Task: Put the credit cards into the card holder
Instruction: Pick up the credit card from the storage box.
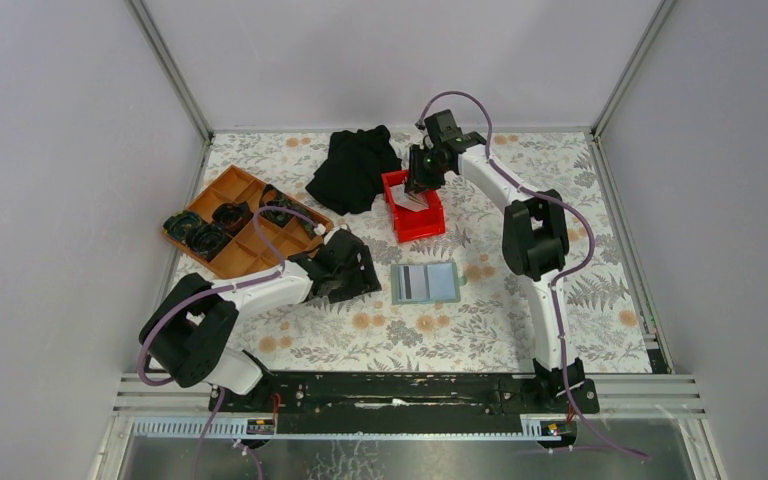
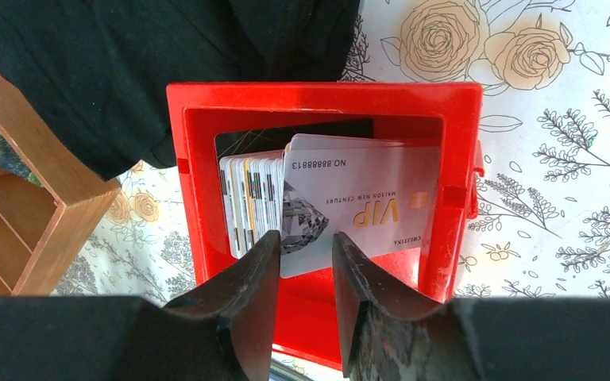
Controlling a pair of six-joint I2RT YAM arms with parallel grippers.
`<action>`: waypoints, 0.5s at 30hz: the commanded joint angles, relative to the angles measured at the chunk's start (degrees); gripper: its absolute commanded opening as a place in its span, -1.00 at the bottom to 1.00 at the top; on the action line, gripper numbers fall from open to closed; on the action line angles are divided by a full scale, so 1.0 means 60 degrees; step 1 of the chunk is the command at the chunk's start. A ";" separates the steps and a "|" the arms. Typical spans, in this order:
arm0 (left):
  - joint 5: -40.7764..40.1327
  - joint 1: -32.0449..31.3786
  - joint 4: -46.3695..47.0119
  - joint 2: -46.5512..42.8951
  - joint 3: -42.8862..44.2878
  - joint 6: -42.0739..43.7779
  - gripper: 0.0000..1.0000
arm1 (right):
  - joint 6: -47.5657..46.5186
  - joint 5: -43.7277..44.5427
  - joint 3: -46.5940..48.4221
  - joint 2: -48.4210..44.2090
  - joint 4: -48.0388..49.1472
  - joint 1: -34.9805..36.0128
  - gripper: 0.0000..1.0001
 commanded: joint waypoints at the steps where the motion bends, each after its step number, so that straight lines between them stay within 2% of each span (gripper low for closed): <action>1: 0.0151 0.0001 0.0084 0.0231 -0.0248 -0.0124 0.59 | 0.0084 -0.0395 0.0034 -0.0817 0.0018 0.0059 -0.28; 15: 0.0118 -0.0151 0.0251 0.0328 -0.0306 -0.0367 0.59 | -0.0033 -0.0454 0.0079 -0.0777 -0.0117 0.0058 -0.18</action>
